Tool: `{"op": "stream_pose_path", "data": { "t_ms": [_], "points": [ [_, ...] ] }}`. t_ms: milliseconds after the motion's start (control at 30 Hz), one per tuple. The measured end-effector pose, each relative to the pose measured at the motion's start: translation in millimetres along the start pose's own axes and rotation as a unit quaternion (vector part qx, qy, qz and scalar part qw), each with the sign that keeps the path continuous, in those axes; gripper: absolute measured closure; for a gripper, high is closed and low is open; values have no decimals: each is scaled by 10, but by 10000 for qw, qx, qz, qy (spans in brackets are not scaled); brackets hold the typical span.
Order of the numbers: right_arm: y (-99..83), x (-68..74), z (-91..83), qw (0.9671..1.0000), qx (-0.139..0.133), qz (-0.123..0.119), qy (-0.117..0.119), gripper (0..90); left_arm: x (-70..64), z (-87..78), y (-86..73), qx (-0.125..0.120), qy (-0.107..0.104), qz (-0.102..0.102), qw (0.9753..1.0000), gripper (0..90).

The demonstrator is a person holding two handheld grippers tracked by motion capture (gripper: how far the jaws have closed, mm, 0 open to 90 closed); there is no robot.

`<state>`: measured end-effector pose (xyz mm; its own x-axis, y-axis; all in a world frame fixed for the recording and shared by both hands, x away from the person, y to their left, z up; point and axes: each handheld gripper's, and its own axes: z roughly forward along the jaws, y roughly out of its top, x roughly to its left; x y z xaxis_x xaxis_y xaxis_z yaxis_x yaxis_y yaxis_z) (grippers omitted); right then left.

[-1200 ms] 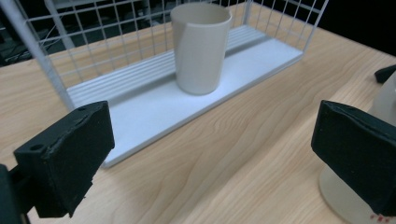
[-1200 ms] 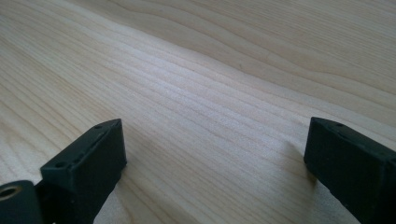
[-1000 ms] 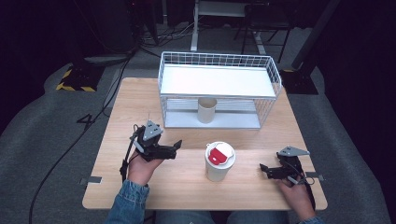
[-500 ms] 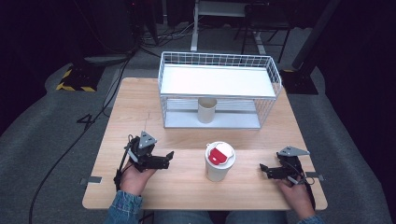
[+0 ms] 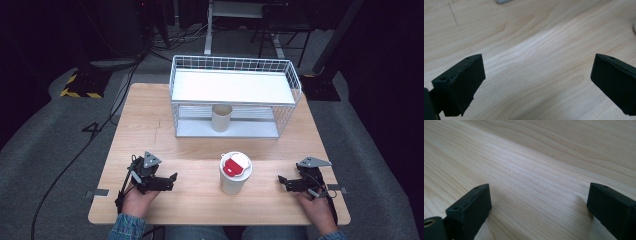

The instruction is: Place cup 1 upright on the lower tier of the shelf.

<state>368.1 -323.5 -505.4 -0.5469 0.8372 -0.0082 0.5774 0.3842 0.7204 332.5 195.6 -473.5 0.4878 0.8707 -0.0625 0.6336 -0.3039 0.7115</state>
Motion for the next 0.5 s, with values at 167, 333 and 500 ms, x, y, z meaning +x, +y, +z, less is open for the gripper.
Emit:
{"op": "stream_pose_path", "data": {
  "t_ms": [167,333,500],
  "points": [
    [0,0,0,10000,-1,-2,-3,58,16,34,-72,136,10,-30,9999,2],
    [0,0,0,10000,-1,1,-3,58,5,95,-94,340,-26,29,9994,2],
    [0,0,0,10000,1,-1,-1,58,12,146,-120,494,-37,45,9988,2]
  ]
}}
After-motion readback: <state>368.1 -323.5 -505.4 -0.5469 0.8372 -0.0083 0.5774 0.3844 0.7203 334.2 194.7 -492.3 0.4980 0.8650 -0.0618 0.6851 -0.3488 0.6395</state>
